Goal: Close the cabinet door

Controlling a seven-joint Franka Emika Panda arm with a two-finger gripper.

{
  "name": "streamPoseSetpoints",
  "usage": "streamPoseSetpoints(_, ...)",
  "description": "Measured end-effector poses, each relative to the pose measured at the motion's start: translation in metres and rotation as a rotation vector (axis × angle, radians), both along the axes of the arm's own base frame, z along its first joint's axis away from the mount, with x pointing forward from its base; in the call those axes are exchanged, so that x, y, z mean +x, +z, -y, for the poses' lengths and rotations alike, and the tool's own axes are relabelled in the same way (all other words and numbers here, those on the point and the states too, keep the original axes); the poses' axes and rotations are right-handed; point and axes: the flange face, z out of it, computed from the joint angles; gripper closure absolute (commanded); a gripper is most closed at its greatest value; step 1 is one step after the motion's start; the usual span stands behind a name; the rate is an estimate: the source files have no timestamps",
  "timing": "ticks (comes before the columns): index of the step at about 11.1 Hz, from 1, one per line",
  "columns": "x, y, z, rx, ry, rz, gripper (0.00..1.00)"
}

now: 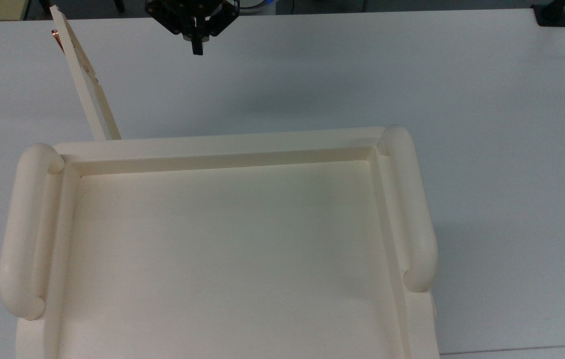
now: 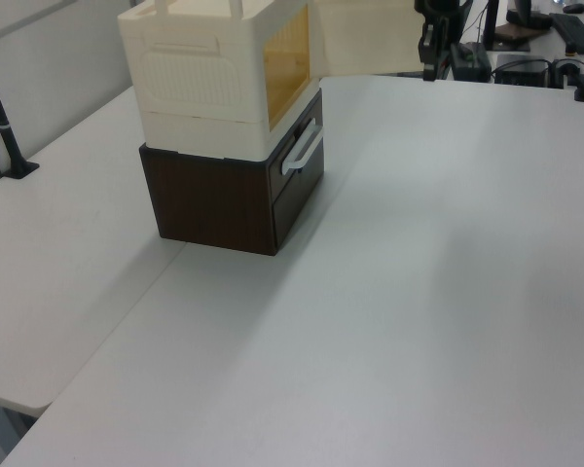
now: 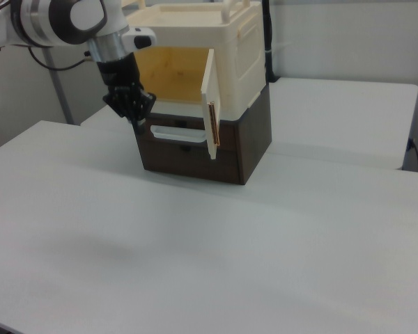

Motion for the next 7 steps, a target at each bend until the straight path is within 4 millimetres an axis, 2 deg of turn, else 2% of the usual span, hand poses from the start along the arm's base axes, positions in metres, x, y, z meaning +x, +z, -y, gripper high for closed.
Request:
streamPoseSetpoints(2,0.000,0.028,0.022,-0.001,-0.037,0.068,1.00)
streamPoseSetpoints(5,-0.003,0.084,0.070,0.051,-0.123,0.229,1.00)
streamPoseSetpoints(7,-0.003,0.106,0.099,0.051,-0.169,0.346,1.00)
